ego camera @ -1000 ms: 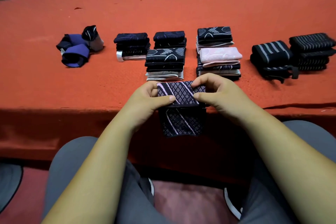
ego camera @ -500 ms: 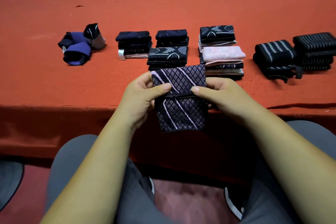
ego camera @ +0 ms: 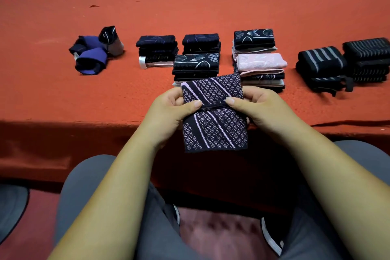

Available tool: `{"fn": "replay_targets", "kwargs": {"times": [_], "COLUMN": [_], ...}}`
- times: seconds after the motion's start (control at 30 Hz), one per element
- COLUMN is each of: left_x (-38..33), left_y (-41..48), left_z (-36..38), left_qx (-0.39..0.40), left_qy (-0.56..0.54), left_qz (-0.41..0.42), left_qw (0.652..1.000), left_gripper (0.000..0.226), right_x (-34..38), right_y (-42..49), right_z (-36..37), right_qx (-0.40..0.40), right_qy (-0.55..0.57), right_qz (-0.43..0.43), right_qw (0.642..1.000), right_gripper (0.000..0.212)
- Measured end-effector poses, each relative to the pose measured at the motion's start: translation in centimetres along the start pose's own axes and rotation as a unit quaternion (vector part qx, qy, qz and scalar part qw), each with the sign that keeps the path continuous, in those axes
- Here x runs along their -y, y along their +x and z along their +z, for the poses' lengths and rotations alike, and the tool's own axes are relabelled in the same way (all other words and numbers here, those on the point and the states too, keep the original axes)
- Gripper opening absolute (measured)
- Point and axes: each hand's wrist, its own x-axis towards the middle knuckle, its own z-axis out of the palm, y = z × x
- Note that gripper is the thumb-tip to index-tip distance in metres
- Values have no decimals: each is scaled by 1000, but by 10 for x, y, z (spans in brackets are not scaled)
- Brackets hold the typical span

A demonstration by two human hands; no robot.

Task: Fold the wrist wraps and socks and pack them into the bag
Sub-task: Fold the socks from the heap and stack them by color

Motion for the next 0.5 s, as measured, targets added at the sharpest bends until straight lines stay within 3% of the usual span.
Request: {"fn": "replay_targets", "kwargs": {"times": [0.13, 0.5], "left_x": [0, 1], "left_y": [-1, 1], "left_z": [0, -2], "left_qx": [-9, -6], "left_qy": [-10, -32], "left_qz": [-10, -20], "left_qw": [1000, 999], "left_gripper": [35, 44], "right_x": [4, 4], "right_y": [-1, 1], "right_z": [-1, -2], "right_qx": [3, 10], "right_qy": [4, 7], "right_qz": [8, -5], "right_qw": [1000, 1000], "right_gripper": [9, 34]}}
